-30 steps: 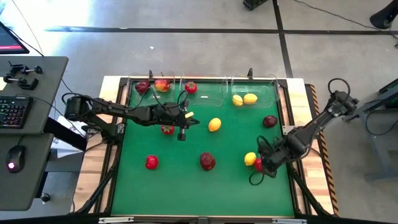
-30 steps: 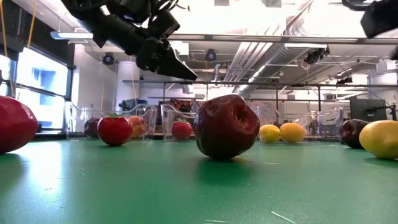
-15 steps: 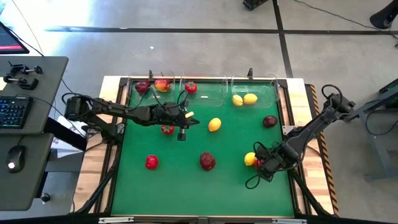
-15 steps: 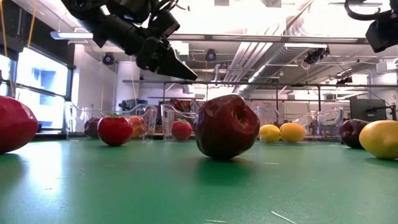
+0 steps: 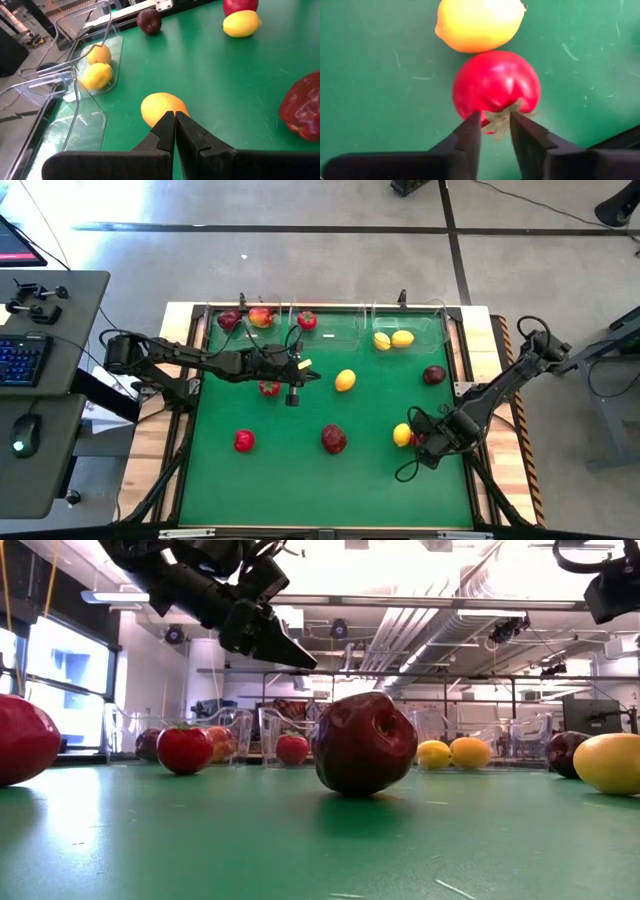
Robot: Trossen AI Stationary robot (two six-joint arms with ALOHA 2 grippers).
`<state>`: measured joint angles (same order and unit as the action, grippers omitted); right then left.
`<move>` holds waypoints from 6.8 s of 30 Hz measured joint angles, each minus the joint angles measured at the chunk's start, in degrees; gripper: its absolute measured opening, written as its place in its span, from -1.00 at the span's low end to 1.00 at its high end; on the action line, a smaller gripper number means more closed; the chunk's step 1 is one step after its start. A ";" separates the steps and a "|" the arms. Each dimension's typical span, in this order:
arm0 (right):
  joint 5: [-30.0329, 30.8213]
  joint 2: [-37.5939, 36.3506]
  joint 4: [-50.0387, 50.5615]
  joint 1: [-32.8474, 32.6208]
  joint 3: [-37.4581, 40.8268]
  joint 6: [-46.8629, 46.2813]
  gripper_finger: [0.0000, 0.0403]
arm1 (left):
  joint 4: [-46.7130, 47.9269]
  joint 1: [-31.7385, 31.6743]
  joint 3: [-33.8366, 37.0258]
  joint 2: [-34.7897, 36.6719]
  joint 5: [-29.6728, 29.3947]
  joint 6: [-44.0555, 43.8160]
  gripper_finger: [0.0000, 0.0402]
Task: Sort produce into baskets
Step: Put the bottom right tomato into the middle transparent bin
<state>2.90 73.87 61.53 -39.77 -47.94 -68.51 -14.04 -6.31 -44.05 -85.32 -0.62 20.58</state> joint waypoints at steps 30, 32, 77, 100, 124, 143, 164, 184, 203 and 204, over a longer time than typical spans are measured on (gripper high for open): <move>0.67 -0.02 5.84 -0.02 -6.24 -1.49 -0.96 | 0.05 0.00 0.00 0.00 0.00 0.02 -1.00; 0.44 -0.02 3.15 0.44 -4.53 0.59 -0.94 | 0.07 0.00 0.00 0.00 0.00 0.02 -1.00; 14.98 11.19 12.49 -19.89 -4.02 -4.78 -0.98 | 0.02 -0.02 0.00 0.00 -0.01 -0.50 -1.00; 21.05 17.34 10.14 -21.00 -4.00 -3.04 -0.40 | 0.13 -0.02 0.00 0.00 0.00 -0.35 -1.00; 22.25 15.15 22.34 -19.71 -8.79 -11.53 -0.46 | 0.02 -0.02 0.00 0.00 0.00 -0.46 -1.00; 27.34 15.10 19.25 -19.41 -7.02 -7.95 -0.46 | 0.46 0.02 0.00 0.00 0.00 -0.90 -1.00; 25.09 15.10 12.90 -19.41 -4.02 -5.13 -0.46 | 0.48 0.04 0.00 0.00 0.00 -0.90 -1.00; 22.60 15.10 10.43 -16.98 -1.13 -0.62 -0.63 | 0.50 0.04 0.00 0.00 0.00 -0.90 -1.00; 22.48 15.10 3.55 -12.08 4.12 -2.07 -0.99 | 0.46 0.04 0.00 0.00 0.00 -1.90 -1.00; 23.31 15.10 2.14 -11.36 4.93 -1.96 -0.99 | 0.44 0.04 0.00 0.00 0.00 -1.96 -1.00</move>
<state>26.21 88.97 63.67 -51.13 -43.02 -70.48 -13.60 -6.26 -44.05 -85.32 -0.62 18.62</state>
